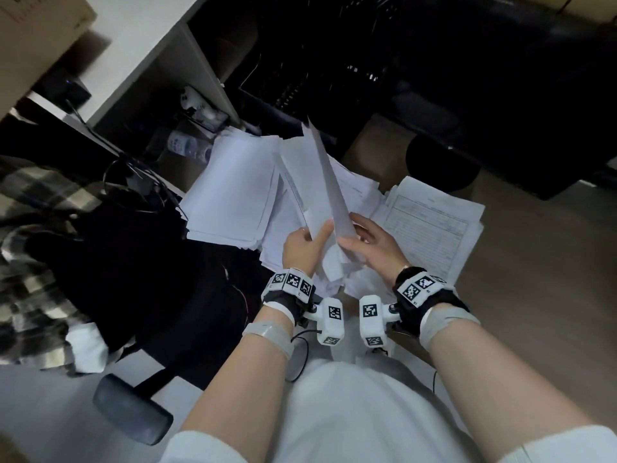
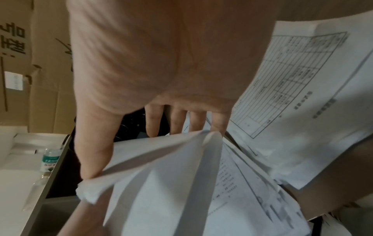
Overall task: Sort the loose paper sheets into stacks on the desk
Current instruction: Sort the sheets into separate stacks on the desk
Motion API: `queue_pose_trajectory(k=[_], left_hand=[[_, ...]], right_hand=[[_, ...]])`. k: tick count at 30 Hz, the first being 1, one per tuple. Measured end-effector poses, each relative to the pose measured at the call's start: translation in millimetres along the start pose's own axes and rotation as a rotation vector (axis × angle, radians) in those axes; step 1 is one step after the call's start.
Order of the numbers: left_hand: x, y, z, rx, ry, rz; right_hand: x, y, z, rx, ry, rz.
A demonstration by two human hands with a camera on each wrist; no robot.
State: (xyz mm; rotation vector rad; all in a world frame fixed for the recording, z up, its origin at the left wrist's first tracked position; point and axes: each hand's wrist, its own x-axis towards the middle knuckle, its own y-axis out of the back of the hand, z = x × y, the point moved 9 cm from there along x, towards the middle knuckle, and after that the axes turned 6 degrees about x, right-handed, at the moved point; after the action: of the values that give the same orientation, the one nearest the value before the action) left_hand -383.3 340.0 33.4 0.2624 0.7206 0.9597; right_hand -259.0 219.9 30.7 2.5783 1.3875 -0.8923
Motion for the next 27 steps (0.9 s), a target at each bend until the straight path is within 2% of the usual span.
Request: queue_pose_trajectory(k=[6,11,14,19,22,27], left_hand=[[-28.5,-17.5,8.5,-0.122,-0.041,-0.029],[-28.9,-18.5,10.5,-0.147,-0.029,-0.004],[-27.1,-12.3,12.9,-0.194,-0.026,0.012],[-16.2,-4.2,19.1,-0.201,-0.046,0.034],[-3.8,-1.0,23.9,-0.188,-0.063,0.006],[14.4,14.1,32.5,-0.23,-0.092,-0.042]], right_hand=[[-19.6,16.9,-0.5,-0.092,0.043,-0.018],[-27.3,12.0,-7.1,-0.052,0.033,-0.081],[-27.7,3.3,-9.2,-0.145,0.027,-0.131],[-16.9,-5.8,-10.9,-0.375,-0.004,-0.085],[-7.0,-13.0,-14.7,-0.347,-0.029,-0.054],[12.2,-18.0,-34.1,-0.357,0.083,0.028]])
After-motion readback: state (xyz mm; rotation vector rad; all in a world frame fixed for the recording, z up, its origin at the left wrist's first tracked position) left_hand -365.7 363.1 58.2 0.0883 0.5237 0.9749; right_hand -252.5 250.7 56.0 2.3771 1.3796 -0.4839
